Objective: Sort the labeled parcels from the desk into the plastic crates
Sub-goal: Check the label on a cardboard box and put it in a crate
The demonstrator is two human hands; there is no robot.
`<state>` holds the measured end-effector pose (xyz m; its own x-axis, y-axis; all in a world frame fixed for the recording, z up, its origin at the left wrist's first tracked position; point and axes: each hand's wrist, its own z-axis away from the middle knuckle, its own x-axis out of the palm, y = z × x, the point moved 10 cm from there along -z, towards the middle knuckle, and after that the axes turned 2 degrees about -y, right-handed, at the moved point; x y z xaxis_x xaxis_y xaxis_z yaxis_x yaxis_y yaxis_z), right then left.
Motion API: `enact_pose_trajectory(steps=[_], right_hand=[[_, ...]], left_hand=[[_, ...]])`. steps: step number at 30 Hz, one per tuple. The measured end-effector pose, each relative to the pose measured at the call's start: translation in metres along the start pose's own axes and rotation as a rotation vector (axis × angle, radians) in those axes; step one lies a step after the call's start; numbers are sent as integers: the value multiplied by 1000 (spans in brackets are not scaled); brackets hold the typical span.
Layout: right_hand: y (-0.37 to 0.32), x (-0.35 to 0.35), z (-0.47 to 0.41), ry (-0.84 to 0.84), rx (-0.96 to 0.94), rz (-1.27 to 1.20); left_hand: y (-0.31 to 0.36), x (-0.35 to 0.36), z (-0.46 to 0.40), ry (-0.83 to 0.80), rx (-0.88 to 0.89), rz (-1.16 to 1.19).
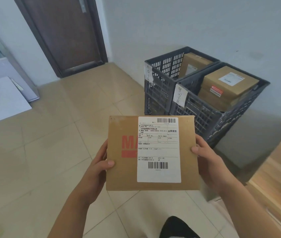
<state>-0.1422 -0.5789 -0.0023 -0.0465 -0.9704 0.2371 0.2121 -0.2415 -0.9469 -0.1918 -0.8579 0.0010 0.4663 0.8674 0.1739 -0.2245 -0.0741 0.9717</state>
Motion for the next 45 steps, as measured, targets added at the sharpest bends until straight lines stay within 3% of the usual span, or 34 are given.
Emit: enact_pose_trajectory(steps=[13,21,27,37,45], right_hand=[[-58,-16,-199,-26,-9,64],[-108,-38,-307,35,-58,105],[-121,-70,-368,193,-53,37],[-169,-112,-469,542,-77,36],[-189,-151,-522,907,-68,11]], left_hand=[[57,-61,-199,-63,11,-5],[96,-94,-346,1,90,-102],[110,-104,-437,-111,114,-130],[155,-105,-640,-230,-16,-195],[191,-56,-763,-581,-32,-346]])
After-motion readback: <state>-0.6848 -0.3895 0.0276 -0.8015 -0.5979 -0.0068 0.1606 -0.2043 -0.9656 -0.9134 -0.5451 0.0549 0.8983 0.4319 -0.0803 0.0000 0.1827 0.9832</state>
